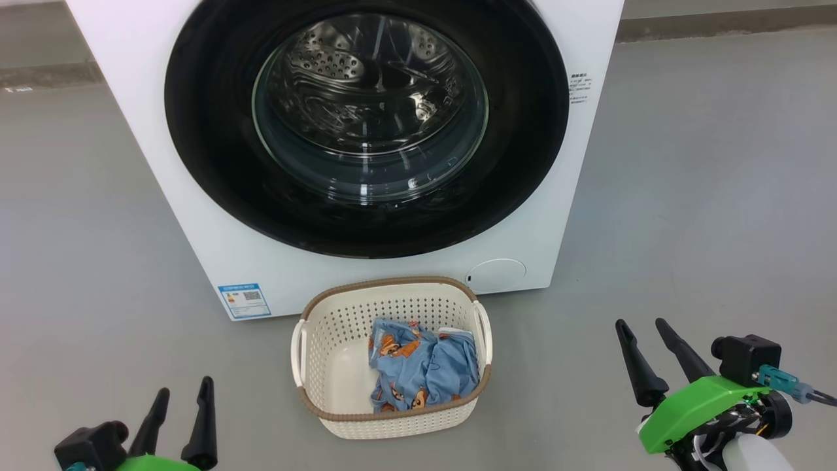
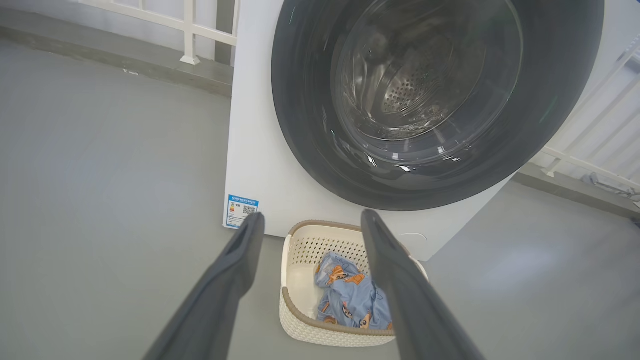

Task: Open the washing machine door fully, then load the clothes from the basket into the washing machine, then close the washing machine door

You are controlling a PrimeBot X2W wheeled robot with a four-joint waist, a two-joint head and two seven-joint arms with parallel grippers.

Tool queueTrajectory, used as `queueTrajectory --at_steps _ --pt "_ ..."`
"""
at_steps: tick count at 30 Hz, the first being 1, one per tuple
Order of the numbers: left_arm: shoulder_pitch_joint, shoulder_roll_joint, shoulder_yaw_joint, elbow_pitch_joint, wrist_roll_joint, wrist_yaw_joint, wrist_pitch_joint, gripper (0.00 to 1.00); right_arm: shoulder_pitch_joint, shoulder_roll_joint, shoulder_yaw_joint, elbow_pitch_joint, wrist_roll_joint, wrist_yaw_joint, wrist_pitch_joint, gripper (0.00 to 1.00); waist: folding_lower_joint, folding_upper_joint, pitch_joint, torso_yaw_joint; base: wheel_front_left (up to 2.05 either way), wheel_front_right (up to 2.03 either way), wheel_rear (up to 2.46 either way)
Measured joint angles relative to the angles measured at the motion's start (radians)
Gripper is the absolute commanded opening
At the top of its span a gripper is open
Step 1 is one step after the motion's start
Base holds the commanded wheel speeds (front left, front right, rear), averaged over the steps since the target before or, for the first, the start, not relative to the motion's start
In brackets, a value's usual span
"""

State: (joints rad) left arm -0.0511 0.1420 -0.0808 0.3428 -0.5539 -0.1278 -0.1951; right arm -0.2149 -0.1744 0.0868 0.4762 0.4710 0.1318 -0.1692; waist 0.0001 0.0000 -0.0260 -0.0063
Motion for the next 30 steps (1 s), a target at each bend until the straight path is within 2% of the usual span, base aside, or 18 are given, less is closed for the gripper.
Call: queueTrajectory --at_steps 18,30 --pt "-0.014 0.011 -0.012 0.012 0.192 0.000 -0.053 1.00 -0.037 -0.027 0.040 0.027 -0.180 0.000 -0.036 1.00 0.0000 0.0000 -0.009 0.000 0.00 0.00 0.00" --pt "-0.014 0.014 -0.001 0.012 0.209 0.000 -0.053 1.00 -0.037 -0.030 0.032 0.030 -0.189 0.000 -0.045 1.00 0.0000 0.0000 -0.009 0.001 0.00 0.00 0.00"
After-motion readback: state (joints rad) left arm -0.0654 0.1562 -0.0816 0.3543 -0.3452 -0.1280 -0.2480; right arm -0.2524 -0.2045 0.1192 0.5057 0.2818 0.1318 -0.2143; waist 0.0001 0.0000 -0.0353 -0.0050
